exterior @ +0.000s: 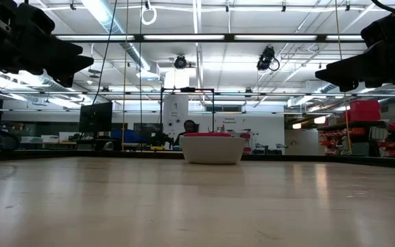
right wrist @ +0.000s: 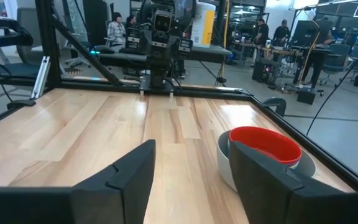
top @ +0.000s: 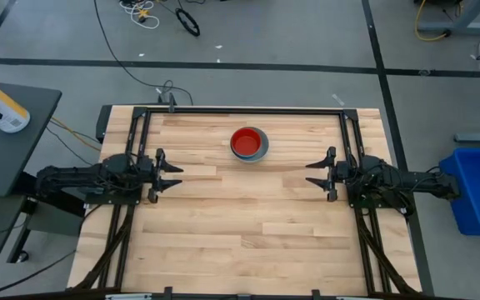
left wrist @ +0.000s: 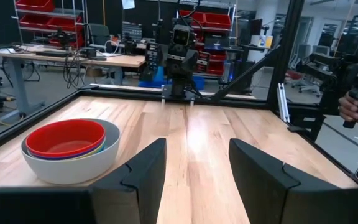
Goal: Nest bowls inside each other
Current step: Return to Home Position
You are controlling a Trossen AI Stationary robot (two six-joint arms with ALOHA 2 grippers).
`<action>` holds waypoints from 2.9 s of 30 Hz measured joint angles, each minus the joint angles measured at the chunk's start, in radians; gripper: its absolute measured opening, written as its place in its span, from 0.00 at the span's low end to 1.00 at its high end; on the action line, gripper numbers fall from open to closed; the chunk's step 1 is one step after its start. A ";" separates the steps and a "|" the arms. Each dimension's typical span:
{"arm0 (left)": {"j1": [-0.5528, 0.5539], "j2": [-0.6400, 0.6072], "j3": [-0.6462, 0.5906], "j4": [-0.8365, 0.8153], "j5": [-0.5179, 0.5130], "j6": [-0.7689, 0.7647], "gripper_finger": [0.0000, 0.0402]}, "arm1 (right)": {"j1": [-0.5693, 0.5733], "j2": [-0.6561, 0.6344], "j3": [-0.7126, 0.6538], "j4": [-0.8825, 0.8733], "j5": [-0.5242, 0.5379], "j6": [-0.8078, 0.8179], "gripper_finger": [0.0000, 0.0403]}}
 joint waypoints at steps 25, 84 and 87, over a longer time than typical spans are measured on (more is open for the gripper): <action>0.000 0.000 0.000 0.000 0.002 -0.001 0.46 | 0.000 0.000 0.000 0.000 0.000 0.000 0.62; 0.000 0.000 -0.001 0.000 0.003 -0.001 0.46 | 0.000 0.000 0.000 0.000 0.001 0.000 0.51; 0.000 0.000 -0.001 0.000 0.003 -0.001 0.46 | 0.000 0.000 0.000 0.000 0.001 0.000 0.50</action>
